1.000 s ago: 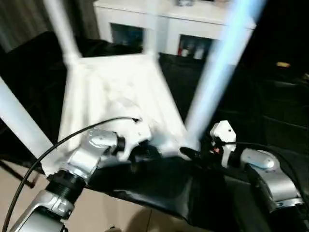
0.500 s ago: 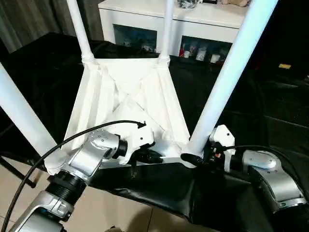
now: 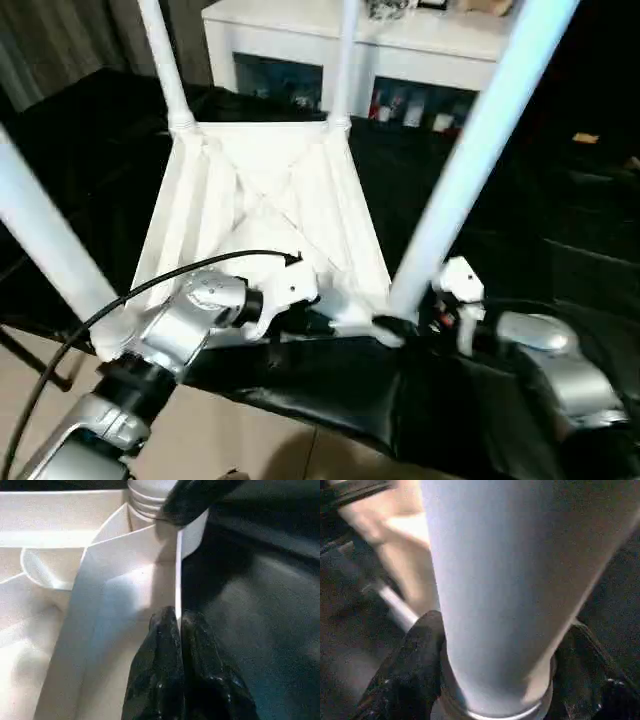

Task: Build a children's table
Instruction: Rotate leg to tighten

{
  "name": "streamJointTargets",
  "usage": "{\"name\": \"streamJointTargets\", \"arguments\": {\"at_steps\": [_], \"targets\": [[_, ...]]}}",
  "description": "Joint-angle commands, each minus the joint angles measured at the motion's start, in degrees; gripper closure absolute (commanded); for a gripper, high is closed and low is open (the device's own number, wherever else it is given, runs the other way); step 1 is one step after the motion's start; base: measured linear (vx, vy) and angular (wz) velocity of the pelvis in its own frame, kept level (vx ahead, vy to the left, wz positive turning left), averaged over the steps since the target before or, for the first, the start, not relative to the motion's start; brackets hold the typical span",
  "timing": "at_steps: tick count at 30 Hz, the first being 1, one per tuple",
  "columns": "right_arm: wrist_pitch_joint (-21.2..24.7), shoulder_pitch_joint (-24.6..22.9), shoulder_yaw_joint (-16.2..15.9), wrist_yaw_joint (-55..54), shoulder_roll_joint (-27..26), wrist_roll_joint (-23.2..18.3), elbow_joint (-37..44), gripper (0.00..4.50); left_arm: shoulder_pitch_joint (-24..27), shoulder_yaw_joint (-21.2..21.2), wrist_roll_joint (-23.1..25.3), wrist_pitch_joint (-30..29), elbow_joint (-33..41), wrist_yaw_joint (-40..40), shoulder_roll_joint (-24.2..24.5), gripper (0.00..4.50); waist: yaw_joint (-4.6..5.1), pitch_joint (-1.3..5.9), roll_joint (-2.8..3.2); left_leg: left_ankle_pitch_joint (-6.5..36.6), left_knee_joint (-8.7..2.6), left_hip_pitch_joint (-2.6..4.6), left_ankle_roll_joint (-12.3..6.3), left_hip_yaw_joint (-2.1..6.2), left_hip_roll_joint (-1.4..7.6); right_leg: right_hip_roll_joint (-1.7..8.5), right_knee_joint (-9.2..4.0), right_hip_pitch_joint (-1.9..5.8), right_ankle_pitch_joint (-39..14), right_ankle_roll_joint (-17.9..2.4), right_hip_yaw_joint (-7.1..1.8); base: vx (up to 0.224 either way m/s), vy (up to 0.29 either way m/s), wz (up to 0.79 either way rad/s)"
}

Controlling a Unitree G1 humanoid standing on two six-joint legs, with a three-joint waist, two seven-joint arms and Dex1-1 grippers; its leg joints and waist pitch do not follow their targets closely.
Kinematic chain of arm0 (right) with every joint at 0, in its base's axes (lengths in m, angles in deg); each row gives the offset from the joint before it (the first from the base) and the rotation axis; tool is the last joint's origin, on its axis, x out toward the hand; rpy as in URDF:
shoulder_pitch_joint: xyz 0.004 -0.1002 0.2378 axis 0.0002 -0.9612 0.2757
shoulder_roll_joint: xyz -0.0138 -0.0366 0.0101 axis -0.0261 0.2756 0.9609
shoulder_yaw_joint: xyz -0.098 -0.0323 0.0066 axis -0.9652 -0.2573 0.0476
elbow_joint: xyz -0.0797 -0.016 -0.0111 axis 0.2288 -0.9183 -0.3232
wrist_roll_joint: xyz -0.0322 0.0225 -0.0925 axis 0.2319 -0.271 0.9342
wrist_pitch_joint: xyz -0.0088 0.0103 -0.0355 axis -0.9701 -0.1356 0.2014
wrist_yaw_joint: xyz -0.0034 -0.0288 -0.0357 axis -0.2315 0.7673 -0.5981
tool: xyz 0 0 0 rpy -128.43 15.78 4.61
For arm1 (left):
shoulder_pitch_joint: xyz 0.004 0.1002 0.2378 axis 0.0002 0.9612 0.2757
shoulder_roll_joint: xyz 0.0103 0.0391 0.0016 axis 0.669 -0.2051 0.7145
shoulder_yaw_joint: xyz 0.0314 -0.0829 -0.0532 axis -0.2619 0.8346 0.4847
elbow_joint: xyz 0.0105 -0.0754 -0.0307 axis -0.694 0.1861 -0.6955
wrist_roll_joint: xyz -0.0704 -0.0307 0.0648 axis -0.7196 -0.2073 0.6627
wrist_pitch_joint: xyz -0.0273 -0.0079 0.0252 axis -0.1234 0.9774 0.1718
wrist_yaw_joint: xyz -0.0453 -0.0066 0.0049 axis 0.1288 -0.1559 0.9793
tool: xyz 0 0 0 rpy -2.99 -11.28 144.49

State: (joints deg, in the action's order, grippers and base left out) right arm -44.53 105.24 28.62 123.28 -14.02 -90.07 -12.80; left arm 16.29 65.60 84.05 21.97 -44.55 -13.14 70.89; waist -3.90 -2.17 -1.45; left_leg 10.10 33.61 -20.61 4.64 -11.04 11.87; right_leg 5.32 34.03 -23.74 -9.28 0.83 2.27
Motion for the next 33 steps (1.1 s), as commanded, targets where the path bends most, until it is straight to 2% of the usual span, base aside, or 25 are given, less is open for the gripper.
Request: {"name": "streamJointTargets", "arguments": {"at_steps": [1,2,3,5,6,7,8,9,10,11,12,13,14,15,16,17,18,19,20,21,22,23,26,30,33], "targets": [[2.4,1.5,1.2,-10.8,-4.0,2.1,-5.3,1.8,-1.3,0.3,2.1,-3.5,-4.1,9.0,-3.8,4.5,0.61,2.48,-0.21,22.9,-4.3,0.85,1.53,0.61,0.3,1.82,-5.51,1.39,-31.1,-6.4,-0.91,-0.072,-0.003,-0.01],[2.7,3.6,3.0,-19.3,-8.1,2.6,-9.1,1.8,-2.5,1.6,2.4,-6.9,-6.4,15.6,-8.0,4.5,1.22,2.45,-0.37,23.6,-4.32,0.64,1.88,0.98,0.14,1.93,-5.94,1.58,-34.8,-4.7,-0.52,-0.08,0.005,-0.07],[2.8,4.3,3.6,-22.2,-9.4,2.8,-10.4,1.8,-2.8,2.2,2.3,-8.1,-7.1,17.8,-9.5,4.5,1.47,2.37,-0.32,24.0,-4.28,0.61,2.01,1.08,0.03,1.87,-6.17,1.51,-36.1,-4.1,-0.29,-0.08,0.005,-0.07],[3.1,6.0,5.2,-29.2,-12.4,2.9,-13.7,1.81,-3.9,3.6,2.4,-10.0,-9.7,23.9,-13.4,4.5,2.3,2.29,0.06,27.3,-4.28,1.39,1.83,1.64,0.04,1.72,-7.3,1.22,-37.8,-2.8,0.73,-0.064,0.023,-0.05],[2.6,7.1,5.6,-32.3,-14.0,3.0,-15.5,1.81,-4.4,4.4,2.5,-9.5,-11.4,28.0,-15.8,4.5,2.52,2.26,0.11,28.4,-4.31,1.46,1.62,1.75,-0.01,1.57,-7.63,1.23,-37.8,-2.5,1.08,-0.057,0.028,-0.03],[2.2,7.8,5.8,-34.3,-15.1,3.1,-16.8,1.81,-4.7,4.8,2.6,-9.1,-12.6,30.8,-17.4,4.5,2.83,2.05,0.44,31.4,-4.2,2.21,1.22,1.98,-0.01,1.39,-8.56,0.99,-38.2,-1.9,2.01,-0.062,0.037,0.01],[1.6,8.7,6.1,-35.9,-16.1,3.3,-18.1,1.81,-5.1,4.7,3.2,-8.2,-13.9,32.5,-18.5,4.5,3.66,1.78,0.41,34.6,-4.1,2.82,0.37,2.2,0.05,1.02,-9.96,1.24,-38.3,-0.9,3.85,0.0,0.0,0.0],[0.6,9.8,6.2,-37.4,-17.4,3.5,-19.6,1.81,-5.6,4.4,3.9,-6.8,-15.5,34.8,-19.9,4.5,3.78,1.74,0.86,35.9,-4.45,2.9,0.17,2.51,0.28,1.06,-10.12,1.77,-37.7,-0.6,4.56,0.0,0.0,0.0],[0.6,9.8,6.2,-37.4,-17.4,3.5,-19.6,1.81,-5.6,4.4,3.9,-6.8,-15.5,34.8,-19.9,4.5,4.09,1.4,1.63,40.0,-5.78,2.76,-0.28,2.97,1.37,0.73,-9.68,3.27,-34.0,-0.5,5.69,0.0,0.0,0.0],[-0.9,11.5,6.8,-38.4,-19.2,3.7,-21.7,1.81,-6.6,4.1,5.0,-5.0,-17.7,37.0,-21.2,4.5,3.32,1.33,2.42,45.2,-9.28,0.47,0.32,3.58,3.65,0.92,-3.49,6.44,-23.5,-2.7,4.16,-0.065,0.027,0.05],[-1.1,11.8,6.9,-38.6,-19.4,3.8,-22.0,1.81,-6.7,4.1,5.1,-4.9,-17.9,37.3,-21.3,4.5,2.64,0.74,2.5,48.9,-11.94,-1.15,0.63,3.03,4.81,0.49,1.06,7.28,-18.5,-3.8,3.57,-0.065,0.027,0.05],[-1.7,12.3,7.3,-38.9,-19.9,3.9,-22.8,1.46,-7.0,4.2,5.4,-4.6,-18.6,38.0,-21.7,4.5,0.23,0.82,2.06,50.9,-13.22,-0.83,-0.34,0.3,4.58,0.14,4.41,6.52,-12.8,-4.2,2.34,-0.052,-0.04,0.23],[-2.9,12.9,8.5,-36.5,-20.6,2.3,-22.4,1.25,-7.9,4.3,6.0,-3.7,-19.0,38.0,-21.3,4.5,0.37,1.38,-2.15,39.3,-4.17,5.36,0.3,-0.24,0.22,2.24,-5.29,-0.61,-39.8,0.1,-0.54,0.069,-0.113,0.23],[-3.4,12.9,8.7,-36.1,-20.7,2.2,-22.2,1.11,-8.1,4.2,6.2,-3.4,-19.1,38.0,-21.0,4.5,0.87,0.69,-2.83,30.2,2.94,8.3,-0.03,-0.22,-1.87,4.89,-11.06,-4.77,-58.3,1.1,1.02,0.069,-0.113,0.23],[-4.7,13.0,8.8,-35.3,-20.6,1.8,-21.5,1.09,-8.6,3.9,6.7,-2.7,-19.2,37.6,-20.1,4.5,0.57,1.76,-2.28,15.9,1.71,1.8,-1.83,1.69,-1.06,8.54,-9.26,1.71,-61.0,0.9,-2.39,0.136,-0.041,-0.25],[-6.1,12.7,8.4,-35.1,-20.0,2.3,-20.7,1.02,-8.8,3.4,7.1,-1.9,-19.3,36.6,-19.0,4.5,-0.06,2.51,-0.45,11.1,-3.62,-2.24,-0.02,3.11,0.1,5.6,-5.49,5.19,-44.8,0.2,-0.49,0.082,0.038,-0.44],[-6.9,12.5,8.2,-34.8,-19.6,2.4,-20.2,1.02,-8.9,3.1,7.4,-1.3,-19.5,36.1,-18.3,4.5,0.59,2.7,-0.95,12.2,-4.28,-1.84,0.51,2.93,0.12,3.8,-4.94,4.36,-36.8,0.1,0.3,0.082,0.038,-0.44],[-7.4,12.3,8.1,-34.6,-19.4,2.4,-19.9,0.9,-8.9,2.9,7.6,-1.0,-19.6,35.7,-17.9,4.5,1.34,3.58,0.58,11.3,-4.52,-1.74,1.54,3.63,0.27,2.87,-3.02,4.63,-21.4,-3.2,0.59,0.007,0.015,-0.22],[-7.7,12.0,8.0,-34.5,-18.8,2.6,-18.9,0.68,-9.0,2.8,7.6,-0.3,-19.8,34.8,-17.1,4.5,1.83,3.56,0.82,11.0,-4.48,-1.48,1.0,3.52,0.38,2.34,-2.81,4.26,-11.4,-7.0,0.57,0.0,0.0,0.0],[-8.0,11.6,8.0,-34.1,-18.1,3.0,-17.9,0.65,-9.0,2.6,7.7,1.0,-20.1,33.1,-16.2,4.5,1.92,3.49,0.64,12.7,-4.52,-1.04,0.36,3.24,0.4,2.08,-3.16,4.01,-11.3,-8.3,0.72,0.0,0.0,0.0],[-8.0,11.6,8.0,-34.1,-18.1,3.0,-17.9,0.63,-9.0,2.6,7.7,1.0,-20.1,33.1,-16.2,4.5,2.06,3.07,0.04,18.1,-4.33,-0.55,-0.77,2.5,0.01,2.02,-4.07,3.17,-16.5,-9.8,0.52,0.0,0.0,0.0],[-8.1,11.1,8.2,-33.6,-17.2,3.7,-16.6,0.57,-8.8,2.3,7.8,2.2,-20.2,31.1,-15.3,4.5,1.86,3.02,-0.07,20.1,-4.29,-0.35,-1.36,2.21,-0.15,2.24,-4.61,2.91,-21.0,-9.7,0.27,0.0,0.0,0.0],[-7.5,9.4,8.1,-31.5,-14.7,4.4,-12.9,0.22,-8.0,2.1,7.8,2.6,-19.1,27.5,-13.5,4.5,1.16,3.13,0.17,16.8,-4.59,-0.56,-2.03,2.04,0.29,2.48,-4.81,3.11,-19.8,-8.9,-0.1,0.0,0.0,0.0],[-6.0,4.5,6.7,-20.6,-9.0,2.0,-3.7,0.22,-5.9,-0.1,6.7,3.1,-15.9,19.3,-9.1,4.5,0.66,3.04,0.34,14.0,-4.7,-0.8,-2.81,1.89,0.49,2.36,-4.41,3.52,-15.3,-9.8,-0.47,0.0,0.0,0.0],[-5.2,0.9,3.8,-10.8,-3.6,0.0,2.2,0.22,-4.3,-2.0,6.4,3.8,-12.9,12.5,-5.7,4.5,0.48,3.08,0.29,12.9,-4.58,-0.74,-3.31,1.77,0.64,2.27,-4.14,3.77,-12.9,-10.8,-0.45,0.0,0.0,0.0]]}}
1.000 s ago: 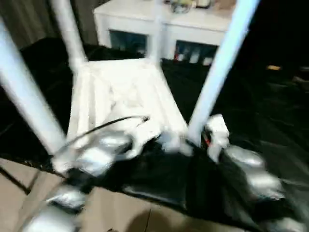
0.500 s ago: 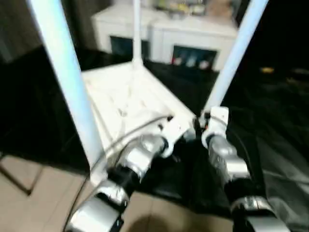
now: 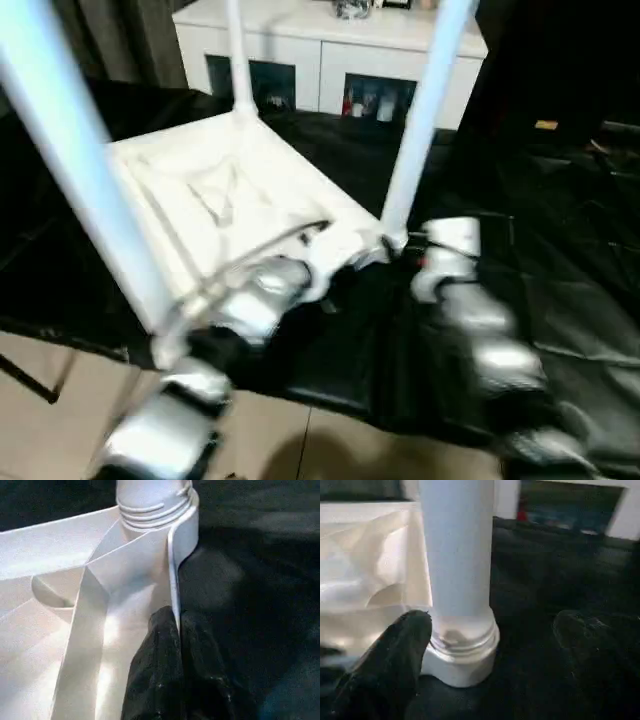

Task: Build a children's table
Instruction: Rotate leg to tighten

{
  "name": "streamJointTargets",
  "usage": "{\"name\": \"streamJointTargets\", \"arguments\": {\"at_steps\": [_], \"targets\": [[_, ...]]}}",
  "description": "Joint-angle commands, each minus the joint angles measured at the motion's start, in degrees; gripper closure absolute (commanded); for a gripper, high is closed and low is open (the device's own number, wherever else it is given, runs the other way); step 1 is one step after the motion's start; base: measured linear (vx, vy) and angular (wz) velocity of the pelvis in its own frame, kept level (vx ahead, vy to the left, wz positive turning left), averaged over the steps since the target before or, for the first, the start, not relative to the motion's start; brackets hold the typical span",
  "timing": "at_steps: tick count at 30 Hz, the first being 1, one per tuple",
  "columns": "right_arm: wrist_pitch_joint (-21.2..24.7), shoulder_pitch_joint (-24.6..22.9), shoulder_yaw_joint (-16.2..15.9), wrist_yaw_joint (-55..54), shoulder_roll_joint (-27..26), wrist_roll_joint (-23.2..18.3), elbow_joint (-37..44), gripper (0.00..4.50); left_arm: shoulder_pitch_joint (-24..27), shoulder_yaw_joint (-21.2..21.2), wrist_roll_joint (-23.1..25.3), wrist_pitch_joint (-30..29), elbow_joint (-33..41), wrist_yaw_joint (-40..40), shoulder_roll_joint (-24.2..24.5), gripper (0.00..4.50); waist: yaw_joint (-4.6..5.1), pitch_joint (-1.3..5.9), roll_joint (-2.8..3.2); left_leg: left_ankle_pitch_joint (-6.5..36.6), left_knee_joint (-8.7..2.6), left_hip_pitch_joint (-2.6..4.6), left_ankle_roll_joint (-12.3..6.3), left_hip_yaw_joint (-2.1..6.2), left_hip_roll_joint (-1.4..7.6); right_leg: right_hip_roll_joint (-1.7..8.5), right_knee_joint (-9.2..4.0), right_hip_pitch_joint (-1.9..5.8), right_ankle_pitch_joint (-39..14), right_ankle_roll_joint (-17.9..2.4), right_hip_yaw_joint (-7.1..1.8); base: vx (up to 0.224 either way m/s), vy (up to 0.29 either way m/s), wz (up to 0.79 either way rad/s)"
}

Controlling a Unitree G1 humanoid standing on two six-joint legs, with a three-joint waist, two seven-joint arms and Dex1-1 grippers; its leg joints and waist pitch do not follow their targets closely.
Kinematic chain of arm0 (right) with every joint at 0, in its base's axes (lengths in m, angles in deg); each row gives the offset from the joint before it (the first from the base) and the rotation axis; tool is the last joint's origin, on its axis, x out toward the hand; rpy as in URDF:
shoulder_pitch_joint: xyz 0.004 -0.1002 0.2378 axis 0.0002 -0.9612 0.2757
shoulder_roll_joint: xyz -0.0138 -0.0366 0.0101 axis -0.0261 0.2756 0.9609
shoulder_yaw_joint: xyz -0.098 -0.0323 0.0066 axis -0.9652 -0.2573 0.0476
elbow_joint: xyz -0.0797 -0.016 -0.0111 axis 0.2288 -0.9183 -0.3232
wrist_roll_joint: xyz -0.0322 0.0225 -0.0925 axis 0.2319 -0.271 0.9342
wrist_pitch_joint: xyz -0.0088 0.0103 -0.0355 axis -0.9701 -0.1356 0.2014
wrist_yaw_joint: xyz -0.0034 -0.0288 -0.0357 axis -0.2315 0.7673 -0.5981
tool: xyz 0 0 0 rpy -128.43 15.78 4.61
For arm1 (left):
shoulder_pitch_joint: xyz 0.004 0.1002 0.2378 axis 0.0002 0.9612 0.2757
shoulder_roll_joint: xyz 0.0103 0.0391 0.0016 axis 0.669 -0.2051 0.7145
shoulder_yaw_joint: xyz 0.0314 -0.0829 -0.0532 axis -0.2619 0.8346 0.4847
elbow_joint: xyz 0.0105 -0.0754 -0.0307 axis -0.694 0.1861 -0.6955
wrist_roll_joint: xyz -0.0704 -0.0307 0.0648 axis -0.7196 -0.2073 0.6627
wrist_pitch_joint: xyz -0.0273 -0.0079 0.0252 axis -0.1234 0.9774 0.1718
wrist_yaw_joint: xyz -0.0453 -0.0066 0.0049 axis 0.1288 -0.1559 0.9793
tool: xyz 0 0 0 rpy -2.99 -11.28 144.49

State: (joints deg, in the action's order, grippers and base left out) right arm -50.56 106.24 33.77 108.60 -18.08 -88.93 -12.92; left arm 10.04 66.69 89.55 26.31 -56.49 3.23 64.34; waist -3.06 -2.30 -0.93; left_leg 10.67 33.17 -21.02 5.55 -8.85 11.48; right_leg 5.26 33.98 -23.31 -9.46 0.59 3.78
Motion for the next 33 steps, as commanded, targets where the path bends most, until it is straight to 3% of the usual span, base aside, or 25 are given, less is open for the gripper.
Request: {"name": "streamJointTargets", "arguments": {"at_steps": [1,2,5,8,12,13,20,28,33], "targets": [[1.8,-2.4,-3.0,10.7,3.8,-3.1,5.8,0.22,3.5,-4.3,-0.7,1.2,2.1,-10.7,3.2,4.5,-0.38,3.14,-0.07,12.4,-4.08,-0.2,-4.55,-0.6,1.11,2.36,-4.09,3.11,-12.2,-11.2,-2.09,0.0,0.0,0.0],[2.0,-3.0,-3.5,12.8,4.8,-3.7,6.7,0.22,3.9,-4.6,-1.1,1.1,3.1,-12.5,4.0,4.5,-0.56,3.13,0.05,12.8,-4.13,-0.29,-4.77,-0.56,1.34,2.42,-4.02,3.39,-12.0,-11.5,-2.09,0.0,0.0,0.0],[5.4,-6.4,-5.4,23.3,10.5,-7.0,11.6,0.22,6.3,-6.7,-3.4,0.8,9.1,-23.4,8.8,4.5,-0.7,3.15,0.2,14.0,-4.18,0.36,-4.31,-0.89,1.75,2.27,-3.78,2.96,-11.1,-12.7,-2.2,0.0,0.0,0.0],[5.5,-6.6,-5.8,25.5,12.0,-6.6,11.6,0.22,7.2,-7.2,-5.7,-1.0,12.4,-28.1,10.8,4.5,-1.09,3.1,0.28,13.2,-4.11,0.73,-3.78,-1.32,1.8,2.17,-3.37,2.64,-8.5,-14.4,-2.39,0.0,0.0,0.0],[4.5,-5.5,-7.5,27.3,13.8,-4.5,9.5,0.22,7.4,-7.0,-4.7,-0.6,13.3,-28.6,12.1,4.5,-1.71,2.98,0.39,14.1,-4.17,1.06,-2.76,-1.49,1.82,2.18,-3.4,2.5,-9.4,-14.1,-2.44,0.0,0.0,0.0],[4.4,-5.4,-7.6,27.3,13.8,-4.3,9.3,0.22,7.4,-7.0,-4.6,-0.5,13.2,-28.6,12.2,4.5,-1.75,2.96,-0.21,14.1,-4.17,0.8,-2.6,-1.43,1.74,2.27,-3.29,2.76,-10.2,-13.7,-2.46,0.0,0.0,0.0],[3.9,-4.6,-9.7,30.0,15.5,-1.8,7.9,0.53,7.6,-6.5,-4.0,-0.8,13.8,-28.2,12.9,4.5,-1.78,2.92,-0.57,14.2,-4.17,0.48,-2.25,-1.33,1.56,2.51,-3.88,2.78,-16.2,-10.5,-2.53,0.0,0.0,0.0],[3.5,-3.9,-8.9,30.4,15.4,-3.2,6.9,1.24,7.8,-6.6,-3.7,-0.8,13.9,-28.4,13.3,4.5,-1.76,3.19,-0.45,11.3,-3.87,0.44,-3.13,-1.38,1.58,2.27,-3.29,2.91,-11.0,-12.1,-2.44,0.0,0.0,0.0],[3.4,-4.3,-8.6,31.7,14.9,-3.4,7.0,1.7,7.9,-6.7,-3.8,-1.2,13.9,-28.8,13.5,4.5,-1.74,3.16,-0.44,11.7,-3.87,0.47,-3.09,-1.39,1.55,2.3,-3.34,2.96,-11.5,-12.3,-2.42,0.0,0.0,0.0]]}}
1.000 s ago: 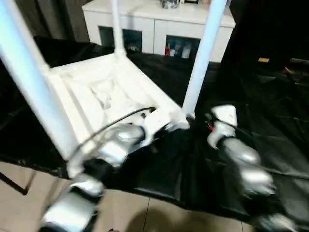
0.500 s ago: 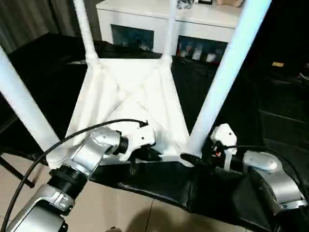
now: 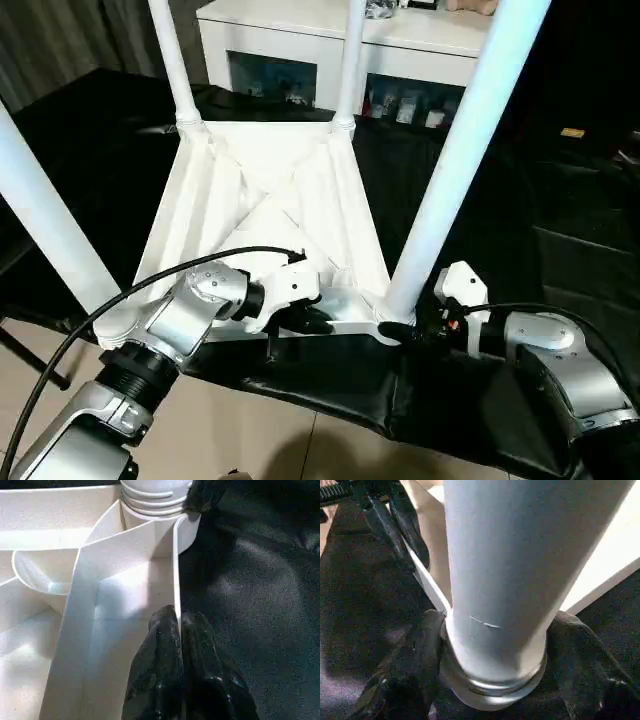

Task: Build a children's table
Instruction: Rotate leg to tighten

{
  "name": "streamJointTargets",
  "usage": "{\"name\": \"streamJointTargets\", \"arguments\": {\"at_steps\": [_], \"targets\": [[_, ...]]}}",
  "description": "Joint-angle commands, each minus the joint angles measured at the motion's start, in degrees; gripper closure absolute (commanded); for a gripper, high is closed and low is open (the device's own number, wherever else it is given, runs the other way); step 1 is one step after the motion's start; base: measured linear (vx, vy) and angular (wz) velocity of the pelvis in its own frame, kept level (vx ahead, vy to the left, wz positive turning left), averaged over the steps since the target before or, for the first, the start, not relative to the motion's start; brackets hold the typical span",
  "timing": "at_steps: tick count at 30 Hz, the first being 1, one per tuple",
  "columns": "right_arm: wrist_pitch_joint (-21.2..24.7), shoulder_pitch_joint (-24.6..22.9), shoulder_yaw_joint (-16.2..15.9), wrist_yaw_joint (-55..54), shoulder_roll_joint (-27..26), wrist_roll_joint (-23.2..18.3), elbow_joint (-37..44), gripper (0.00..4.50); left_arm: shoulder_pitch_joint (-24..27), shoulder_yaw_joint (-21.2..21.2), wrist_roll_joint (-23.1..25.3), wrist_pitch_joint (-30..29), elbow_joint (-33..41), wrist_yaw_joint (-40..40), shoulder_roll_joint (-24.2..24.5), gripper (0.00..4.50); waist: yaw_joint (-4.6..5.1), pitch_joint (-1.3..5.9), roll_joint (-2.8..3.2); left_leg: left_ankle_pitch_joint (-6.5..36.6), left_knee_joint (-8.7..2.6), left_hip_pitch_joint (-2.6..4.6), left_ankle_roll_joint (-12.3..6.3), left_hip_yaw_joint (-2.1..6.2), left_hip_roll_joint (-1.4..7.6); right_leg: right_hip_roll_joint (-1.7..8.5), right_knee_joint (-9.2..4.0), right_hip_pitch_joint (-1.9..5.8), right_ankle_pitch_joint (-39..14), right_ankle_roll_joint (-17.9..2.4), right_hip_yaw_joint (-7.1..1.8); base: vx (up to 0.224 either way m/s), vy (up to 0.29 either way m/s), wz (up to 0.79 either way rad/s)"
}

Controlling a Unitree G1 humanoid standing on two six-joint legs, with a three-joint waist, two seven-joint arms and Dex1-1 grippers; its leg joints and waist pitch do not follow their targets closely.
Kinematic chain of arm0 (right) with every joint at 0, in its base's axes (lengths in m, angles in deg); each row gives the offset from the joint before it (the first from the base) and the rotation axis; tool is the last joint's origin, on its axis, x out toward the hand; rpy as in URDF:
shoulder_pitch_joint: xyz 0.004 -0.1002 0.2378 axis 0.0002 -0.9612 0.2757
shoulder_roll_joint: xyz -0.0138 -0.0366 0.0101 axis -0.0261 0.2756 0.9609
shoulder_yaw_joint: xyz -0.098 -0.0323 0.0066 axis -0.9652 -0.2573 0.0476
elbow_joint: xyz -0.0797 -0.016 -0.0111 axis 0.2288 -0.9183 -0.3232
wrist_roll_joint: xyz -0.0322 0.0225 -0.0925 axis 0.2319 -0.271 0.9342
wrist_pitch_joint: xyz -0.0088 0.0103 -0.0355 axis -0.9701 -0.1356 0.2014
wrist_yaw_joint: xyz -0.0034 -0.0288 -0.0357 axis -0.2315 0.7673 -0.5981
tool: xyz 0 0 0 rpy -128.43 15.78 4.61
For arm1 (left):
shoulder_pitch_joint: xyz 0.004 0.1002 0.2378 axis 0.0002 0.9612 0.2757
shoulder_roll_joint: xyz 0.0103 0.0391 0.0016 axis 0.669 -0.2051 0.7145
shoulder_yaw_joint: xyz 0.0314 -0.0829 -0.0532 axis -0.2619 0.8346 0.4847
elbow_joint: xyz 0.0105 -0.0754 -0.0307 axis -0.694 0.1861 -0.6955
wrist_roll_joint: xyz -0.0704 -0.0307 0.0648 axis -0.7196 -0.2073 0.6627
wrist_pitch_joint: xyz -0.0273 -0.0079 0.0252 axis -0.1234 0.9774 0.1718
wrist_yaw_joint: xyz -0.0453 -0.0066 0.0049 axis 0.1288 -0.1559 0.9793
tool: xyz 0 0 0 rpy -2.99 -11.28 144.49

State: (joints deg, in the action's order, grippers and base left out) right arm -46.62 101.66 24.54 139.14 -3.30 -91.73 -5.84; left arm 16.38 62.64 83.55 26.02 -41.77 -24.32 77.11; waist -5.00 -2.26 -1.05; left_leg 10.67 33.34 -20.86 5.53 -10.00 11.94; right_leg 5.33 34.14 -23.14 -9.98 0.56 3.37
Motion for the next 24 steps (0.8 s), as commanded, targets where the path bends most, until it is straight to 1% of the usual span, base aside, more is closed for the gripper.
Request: {"name": "streamJointTargets", "arguments": {"at_steps": [1,7,9,10,11,12,13,15,17,18,19,20,21,22,23,24], "targets": [[-0.5,0.2,0.6,1.2,0.1,-0.7,-0.2,1.7,1.6,-2.7,2.2,-1.0,-0.8,-1.3,0.7,4.5,0.19,3.14,-0.33,11.7,-4.03,0.29,-3.03,-0.23,1.09,2.26,-3.5,2.81,-11.1,-12.2,-2.03,0.0,0.0,0.0],[-0.1,-0.3,0.8,0.5,-0.9,-1.0,-1.1,1.79,1.7,-2.8,2.5,-1.0,-1.0,-0.8,0.7,4.5,0.19,3.25,-0.3,10.7,-3.92,0.26,-3.26,-0.23,1.06,2.2,-3.29,2.88,-9.6,-12.7,-1.99,0.0,0.0,0.0],[0.7,0.0,1.0,-4.7,-3.3,0.7,-3.4,1.79,1.5,-2.3,3.0,-2.4,-2.4,2.3,-1.1,4.5,0.26,3.13,-0.14,11.2,-3.96,0.35,-3.08,-0.29,1.05,2.16,-3.4,2.69,-10.3,-12.7,-2.01,0.0,0.0,0.0],[0.7,0.0,1.0,-4.7,-3.3,0.7,-3.4,1.79,1.5,-2.3,3.0,-2.4,-2.4,2.3,-1.1,4.5,0.37,2.88,-0.12,12.8,-4.18,0.38,-2.44,-0.27,1.03,2.17,-3.78,2.57,-12.7,-12.3,-1.97,0.0,0.0,0.0],[0.7,0.0,1.0,-4.7,-3.3,0.7,-3.4,1.79,1.5,-2.3,3.0,-2.4,-2.4,2.3,-1.1,4.5,0.43,2.66,-0.25,15.5,-4.42,0.55,-1.71,-0.18,1.0,2.22,-4.2,2.6,-16.9,-11.2,-1.92,0.0,0.0,0.0],[0.7,0.0,1.0,-4.7,-3.3,0.7,-3.4,1.79,1.5,-2.3,3.0,-2.4,-2.4,2.3,-1.1,4.5,0.48,2.62,-0.28,16.8,-4.48,0.64,-1.44,-0.11,0.98,2.28,-4.39,2.58,-19.0,-10.5,-1.92,0.0,0.0,0.0],[0.7,0.0,1.0,-4.7,-3.3,0.7,-3.4,1.79,1.5,-2.3,3.0,-2.4,-2.4,2.3,-1.1,4.5,0.51,2.65,-0.33,18.2,-4.54,0.85,-1.09,0.01,1.0,2.33,-4.68,2.45,-21.5,-9.5,-2.0,0.0,0.0,0.0],[0.7,0.0,1.0,-4.7,-3.3,0.7,-3.4,1.79,1.5,-2.3,3.0,-2.4,-2.4,2.3,-1.1,4.5,0.55,2.68,-0.34,18.5,-4.65,0.77,-0.92,0.14,0.98,2.26,-4.69,2.44,-21.7,-9.0,-2.04,0.0,0.0,0.0],[0.7,0.0,1.0,-4.7,-3.3,0.7,-3.4,1.8,1.5,-2.3,3.0,-2.4,-2.4,2.3,-1.1,4.5,0.54,2.77,-0.34,18.2,-4.63,0.79,-1.02,0.12,0.99,2.18,-4.58,2.39,-20.3,-9.2,-2.09,0.0,0.0,0.0],[2.4,2.8,4.5,-22.3,-11.5,2.7,-10.2,1.8,-1.3,0.6,3.7,-5.7,-9.0,15.9,-9.4,4.5,0.52,2.8,-0.34,17.9,-4.61,0.76,-1.08,0.12,0.99,2.17,-4.52,2.41,-19.8,-9.3,-2.09,0.0,0.0,0.0],[3.2,5.3,7.6,-34.2,-17.4,2.8,-14.9,1.8,-3.4,2.7,4.0,-7.6,-13.7,25.8,-15.3,4.5,1.07,2.3,-0.07,17.8,-4.61,0.52,-0.04,-0.22,0.75,1.9,-4.65,1.71,-19.9,-10.1,-2.09,0.0,0.0,0.0],[3.5,8.7,11.2,-47.9,-24.4,2.5,-20.7,1.8,-6.2,5.2,4.3,-9.1,-19.4,37.6,-22.5,4.5,1.62,2.33,0.29,21.6,-4.41,1.44,2.62,0.18,0.63,2.29,-5.13,0.99,-26.9,-9.7,-1.76,-0.057,0.003,-0.04],[3.4,10.1,12.5,-52.3,-26.9,2.1,-22.9,1.8,-7.3,6.0,4.2,-9.3,-21.4,41.7,-25.0,4.5,2.05,2.33,-0.01,23.5,-4.18,1.62,3.63,0.63,0.47,2.5,-5.35,0.99,-30.5,-8.5,-1.49,-0.057,0.003,-0.04],[3.2,10.3,12.4,-52.4,-27.0,2.2,-23.0,1.81,-7.3,6.0,4.3,-9.2,-21.5,41.9,-25.1,4.5,2.43,2.97,-0.55,23.4,-4.31,1.24,3.66,1.25,0.22,2.38,-5.29,1.97,-31.8,-5.9,-1.03,-0.056,0.035,-0.07],[1.5,11.6,11.6,-53.0,-27.8,3.0,-23.6,1.81,-8.0,6.1,4.6,-8.1,-22.3,43.9,-26.1,4.5,2.28,2.99,-0.43,21.7,-4.46,0.94,1.65,0.87,0.22,2.27,-5.76,2.06,-27.9,-5.3,-1.28,0.0,0.0,0.0],[0.6,12.2,10.6,-52.4,-27.7,4.1,-23.5,1.81,-8.4,6.3,4.5,-7.6,-22.3,44.5,-26.3,4.5,2.25,3.06,-0.16,21.1,-4.5,0.85,1.0,0.78,0.26,2.21,-5.72,1.99,-25.6,-5.6,-1.43,0.0,0.0,0.0]]}}
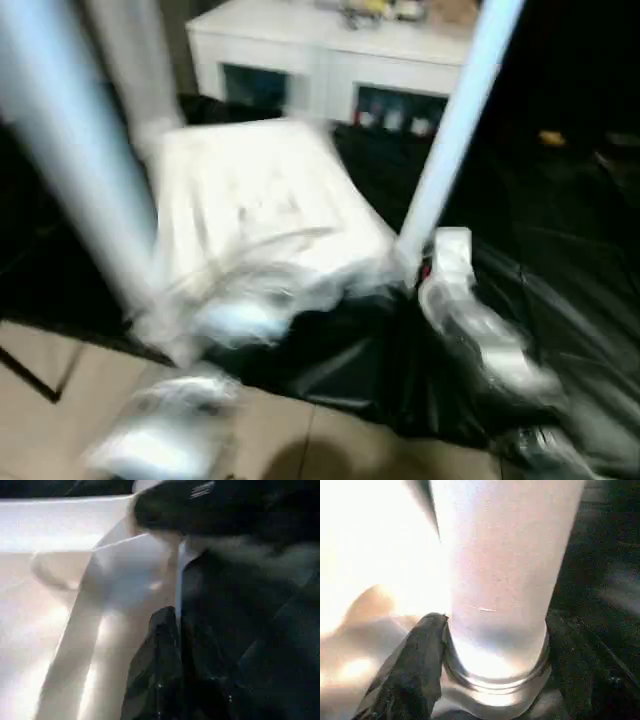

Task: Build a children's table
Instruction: Rotate leg to tighten

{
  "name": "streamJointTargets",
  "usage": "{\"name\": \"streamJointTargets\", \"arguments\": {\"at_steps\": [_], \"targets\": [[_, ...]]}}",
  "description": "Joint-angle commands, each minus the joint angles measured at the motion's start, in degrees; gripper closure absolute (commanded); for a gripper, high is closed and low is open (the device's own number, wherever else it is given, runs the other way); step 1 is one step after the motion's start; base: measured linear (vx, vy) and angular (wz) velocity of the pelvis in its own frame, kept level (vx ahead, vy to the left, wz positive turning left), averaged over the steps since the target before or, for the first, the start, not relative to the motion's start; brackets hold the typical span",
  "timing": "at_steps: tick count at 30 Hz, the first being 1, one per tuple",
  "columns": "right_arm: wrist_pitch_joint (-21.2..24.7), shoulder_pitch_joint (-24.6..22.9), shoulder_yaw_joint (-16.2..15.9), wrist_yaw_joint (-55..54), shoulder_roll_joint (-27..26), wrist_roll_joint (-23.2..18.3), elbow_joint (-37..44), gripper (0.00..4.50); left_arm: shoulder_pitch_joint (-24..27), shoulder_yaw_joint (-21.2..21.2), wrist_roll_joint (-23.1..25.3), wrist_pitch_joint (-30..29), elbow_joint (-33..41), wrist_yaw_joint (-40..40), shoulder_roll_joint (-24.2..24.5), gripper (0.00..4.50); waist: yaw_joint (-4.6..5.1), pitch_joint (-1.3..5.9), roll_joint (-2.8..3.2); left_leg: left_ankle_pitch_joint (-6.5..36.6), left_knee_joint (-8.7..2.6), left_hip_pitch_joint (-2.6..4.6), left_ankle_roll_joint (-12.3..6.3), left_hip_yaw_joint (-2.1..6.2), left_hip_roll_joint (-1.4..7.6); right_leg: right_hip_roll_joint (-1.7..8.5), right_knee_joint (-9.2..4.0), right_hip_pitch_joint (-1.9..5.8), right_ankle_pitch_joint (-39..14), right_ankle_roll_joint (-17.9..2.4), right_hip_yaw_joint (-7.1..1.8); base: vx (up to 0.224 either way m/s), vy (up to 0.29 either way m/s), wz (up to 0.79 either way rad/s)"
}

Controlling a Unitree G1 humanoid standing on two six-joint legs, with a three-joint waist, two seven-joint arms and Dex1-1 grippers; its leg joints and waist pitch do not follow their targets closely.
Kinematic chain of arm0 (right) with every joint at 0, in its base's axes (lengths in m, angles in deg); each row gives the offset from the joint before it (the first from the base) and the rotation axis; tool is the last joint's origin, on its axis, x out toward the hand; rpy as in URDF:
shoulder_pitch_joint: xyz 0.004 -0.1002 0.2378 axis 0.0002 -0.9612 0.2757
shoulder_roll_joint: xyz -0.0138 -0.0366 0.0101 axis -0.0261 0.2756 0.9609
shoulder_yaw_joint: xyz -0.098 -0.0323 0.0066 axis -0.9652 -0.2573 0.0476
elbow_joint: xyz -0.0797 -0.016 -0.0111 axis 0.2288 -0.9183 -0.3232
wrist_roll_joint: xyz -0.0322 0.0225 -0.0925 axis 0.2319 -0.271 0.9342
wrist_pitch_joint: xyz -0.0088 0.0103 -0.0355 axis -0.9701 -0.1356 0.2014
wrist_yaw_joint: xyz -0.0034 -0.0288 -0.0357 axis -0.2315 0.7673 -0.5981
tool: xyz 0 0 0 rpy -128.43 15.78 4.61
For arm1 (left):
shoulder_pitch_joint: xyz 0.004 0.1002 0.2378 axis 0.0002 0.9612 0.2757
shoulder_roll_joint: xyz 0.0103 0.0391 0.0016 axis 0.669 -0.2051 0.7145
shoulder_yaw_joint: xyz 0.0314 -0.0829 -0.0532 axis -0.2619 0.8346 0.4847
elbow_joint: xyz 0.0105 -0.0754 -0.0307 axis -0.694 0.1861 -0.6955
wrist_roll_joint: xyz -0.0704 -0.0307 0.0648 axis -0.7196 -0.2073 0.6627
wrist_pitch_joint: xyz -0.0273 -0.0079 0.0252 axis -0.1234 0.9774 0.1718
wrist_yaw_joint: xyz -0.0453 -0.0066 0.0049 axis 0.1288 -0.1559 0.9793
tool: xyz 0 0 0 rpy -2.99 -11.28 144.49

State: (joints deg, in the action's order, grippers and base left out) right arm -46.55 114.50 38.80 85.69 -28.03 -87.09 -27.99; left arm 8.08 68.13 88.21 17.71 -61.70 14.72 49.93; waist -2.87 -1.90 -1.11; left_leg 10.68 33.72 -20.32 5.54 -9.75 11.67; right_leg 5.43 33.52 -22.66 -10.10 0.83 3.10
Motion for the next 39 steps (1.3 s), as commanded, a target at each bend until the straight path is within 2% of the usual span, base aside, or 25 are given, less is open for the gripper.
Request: {"name": "streamJointTargets", "arguments": {"at_steps": [1,2,4,5,6,8,10,12,14,15,16,17,18,20,21,23,26,30,32,34,35,36,37,38,39], "targets": [[0.5,-0.7,-3.7,1.1,-3.0,-0.5,-1.4,1.81,-0.1,0.9,-0.2,0.7,-2.3,5.4,0.8,4.5,0.21,2.81,-0.17,19.9,-4.89,-0.1,0.07,0.39,0.55,1.91,-4.83,1.81,-21.3,-6.7,-1.27,0.0,0.0,0.0],[0.1,-0.6,-4.2,1.8,-2.7,0.0,-0.8,1.81,-0.1,1.0,-0.2,1.2,-1.6,5.4,1.2,4.5,0.19,2.83,-0.44,19.3,-4.86,-0.24,-0.89,0.13,0.38,1.73,-4.8,1.85,-20.0,-7.0,-1.28,0.0,0.0,0.0],[0.0,-0.8,-4.2,2.5,-2.1,0.2,-0.1,1.81,0.3,1.7,0.1,1.4,-0.2,4.9,2.2,4.5,0.07,2.86,-0.6,18.5,-4.71,-0.13,-1.85,-0.11,0.39,1.76,-4.81,1.69,-20.0,-7.4,-1.39,0.0,0.0,0.0],[-0.2,-0.7,-3.5,2.3,-2.1,0.4,-0.6,1.81,0.3,2.4,0.6,1.7,-0.2,4.7,3.0,4.5,0.03,2.89,-0.55,17.5,-4.74,-0.41,-2.05,-0.11,0.37,1.86,-4.74,1.93,-20.1,-7.4,-1.39,0.0,0.0,0.0],[-0.4,-0.6,-3.1,2.1,-2.3,0.7,-1.0,1.81,0.2,2.6,0.9,2.0,-0.5,4.7,3.1,4.5,0.01,2.94,-0.75,16.9,-4.75,-0.55,-2.16,-0.14,0.35,1.81,-4.74,1.95,-20.2,-7.3,-1.35,0.0,0.0,0.0],[-1.8,0.2,-1.8,1.1,-2.9,1.5,-2.9,1.81,-0.2,3.1,2.1,4.0,-2.3,4.8,4.2,4.5,-0.12,2.8,-0.72,16.4,-4.73,-0.45,-2.36,-0.3,0.32,1.94,-5.09,1.66,-22.4,-6.8,-1.33,0.0,0.0,0.0],[-3.7,0.5,-1.9,0.9,-2.9,1.7,-3.2,1.81,-0.3,2.9,2.4,4.7,-3.3,4.8,5.4,4.5,-0.19,2.76,-0.72,16.4,-4.8,-0.34,-2.22,-0.3,0.35,2.01,-5.31,1.58,-24.3,-6.2,-1.29,0.0,0.0,0.0],[-4.0,0.4,-2.2,1.1,-2.7,1.7,-2.9,1.25,-0.3,2.5,2.1,5.1,-3.3,4.5,5.9,4.5,-0.24,2.78,-0.79,16.0,-4.91,-0.42,-2.19,-0.25,0.44,2.0,-5.23,1.62,-24.3,-6.0,-1.29,0.0,0.0,0.0],[-5.4,-0.3,-2.4,3.3,-2.4,0.8,-1.1,1.25,-0.2,2.3,1.7,5.2,-3.1,4.1,6.8,4.5,-0.27,2.77,-0.7,15.6,-4.99,-0.51,-2.17,-0.24,0.52,1.99,-5.09,1.67,-23.1,-6.2,-1.29,0.0,0.0,0.0],[-5.4,-0.3,-2.4,3.3,-2.4,0.8,-1.1,1.03,-0.2,2.3,1.7,5.2,-3.1,4.1,6.8,4.5,-0.23,2.73,-0.73,15.8,-5.01,-0.6,-2.31,-0.25,0.47,1.95,-5.11,1.73,-23.1,-6.2,-1.27,0.0,0.0,0.0],[-6.2,-1.1,-2.7,5.3,-1.9,0.4,0.7,0.94,0.0,1.9,1.9,5.7,-2.8,3.3,7.5,4.5,0.1,2.74,-0.65,16.0,-5.19,-1.03,-2.3,-0.04,0.41,2.01,-5.01,2.06,-23.4,-5.9,-1.16,0.0,0.0,0.0],[-6.8,-1.7,-3.0,6.3,-1.4,0.5,2.0,0.84,0.1,1.5,2.1,6.5,-2.6,2.3,8.0,4.5,0.69,2.74,-0.57,15.1,-5.42,-1.81,-2.02,0.28,0.39,2.06,-4.86,2.71,-23.0,-5.2,-0.95,0.0,0.0,0.0],[-7.1,-2.0,-3.0,6.9,-1.1,0.6,2.6,0.75,0.2,1.3,2.3,6.8,-2.6,1.9,8.2,4.5,0.78,2.8,-0.41,15.0,-5.48,-1.78,-1.9,0.44,0.5,2.08,-4.87,2.7,-23.0,-5.1,-0.78,0.0,0.0,0.0],[-7.4,-2.7,-2.8,7.7,-0.8,0.6,3.8,0.59,0.4,1.1,2.5,7.2,-2.7,1.5,8.5,4.5,0.85,2.85,-0.32,15.8,-5.21,-0.82,-1.88,0.17,0.69,2.03,-5.06,1.97,-21.4,-6.7,-0.87,0.0,0.0,0.0],[-7.4,-2.8,-2.8,7.8,-0.7,0.6,4.1,0.5,0.4,1.1,2.5,7.3,-2.7,1.4,8.5,4.5,0.85,2.85,-0.45,15.8,-5.14,-0.71,-2.01,0.08,0.72,1.98,-5.0,1.9,-20.6,-7.2,-0.94,0.0,0.0,0.0],[-7.8,-5.0,-3.4,9.4,1.2,0.9,8.2,0.31,0.6,0.2,2.8,9.2,-3.0,-1.1,9.3,4.5,0.53,2.93,-0.28,14.0,-5.09,-0.67,-2.54,-0.06,0.88,1.98,-4.54,2.06,-16.5,-8.8,-1.1,0.0,0.0,0.0],[-8.2,-7.1,-3.9,10.2,3.0,1.8,11.6,0.06,0.7,-0.6,2.8,11.3,-2.9,-3.6,10.4,4.5,0.23,2.89,-0.42,12.3,-4.96,-0.61,-3.35,-0.25,0.83,1.99,-4.23,2.2,-13.3,-9.9,-1.22,0.0,0.0,0.0],[-8.0,-9.8,-3.2,11.1,4.4,1.3,15.4,0.06,0.8,-1.3,3.0,12.4,-2.7,-5.1,11.8,4.5,0.12,2.88,-0.36,12.5,-4.98,-0.56,-3.57,-0.33,0.84,1.98,-4.25,2.26,-13.7,-10.0,-1.27,0.0,0.0,0.0],[-8.9,-14.4,-0.8,14.4,6.8,-0.8,20.4,0.06,1.7,-3.3,2.8,19.2,-1.7,-12.2,14.3,4.5,-0.19,2.77,-0.25,13.7,-5.02,-0.38,-3.69,-0.34,0.95,2.05,-4.59,2.1,-15.2,-9.4,-1.37,0.0,0.0,0.0],[-9.0,-14.6,-0.7,14.6,7.0,-0.9,20.7,0.06,1.7,-3.3,2.8,19.6,-1.6,-12.6,14.5,4.5,-0.18,2.81,-0.3,13.7,-5.17,-0.5,-3.56,-0.25,1.07,1.99,-4.2,2.19,-14.0,-9.8,-1.39,0.0,0.0,0.0],[-9.1,-15.1,-0.4,15.0,7.2,-1.2,21.2,0.06,1.8,-3.4,2.9,20.3,-1.6,-13.2,14.7,4.5,-0.33,2.81,-0.26,14.0,-5.11,-0.32,-3.47,-0.34,1.09,2.01,-4.23,2.04,-13.9,-10.0,-1.41,0.0,0.0,0.0],[-8.3,-16.5,-0.2,18.3,8.5,-3.2,22.6,0.06,1.9,-3.9,3.1,21.2,-1.4,-14.9,15.2,4.5,-0.32,2.77,0.0,14.0,-5.14,-0.31,-3.36,-0.32,1.07,2.04,-4.21,2.05,-13.8,-10.3,-1.43,0.0,0.0,0.0],[-8.3,-16.5,-0.2,18.3,8.5,-3.2,22.6,0.06,1.9,-3.9,3.1,21.2,-1.4,-14.9,15.2,4.5,-0.43,2.72,-0.15,14.6,-5.14,-0.29,-3.54,-0.36,1.14,2.01,-4.29,2.13,-13.9,-10.1,-1.46,0.0,0.0,0.0],[-7.8,-18.7,-1.2,23.4,11.2,-4.5,23.7,0.06,2.1,-4.1,2.5,23.2,-1.1,-17.4,15.4,4.5,-0.58,2.7,0.04,15.2,-5.15,-0.22,-3.72,-0.35,1.14,1.99,-4.44,2.22,-14.1,-10.1,-1.41,0.0,0.0,0.0],[-7.8,-18.7,-1.2,23.4,11.2,-4.5,23.7,0.06,2.1,-4.1,2.5,23.2,-1.1,-17.4,15.4,4.5,-0.81,2.8,-0.02,15.1,-4.97,0.06,-3.74,-0.44,1.27,2.05,-4.35,2.04,-13.4,-10.4,-1.51,0.0,0.0,0.0]]}}
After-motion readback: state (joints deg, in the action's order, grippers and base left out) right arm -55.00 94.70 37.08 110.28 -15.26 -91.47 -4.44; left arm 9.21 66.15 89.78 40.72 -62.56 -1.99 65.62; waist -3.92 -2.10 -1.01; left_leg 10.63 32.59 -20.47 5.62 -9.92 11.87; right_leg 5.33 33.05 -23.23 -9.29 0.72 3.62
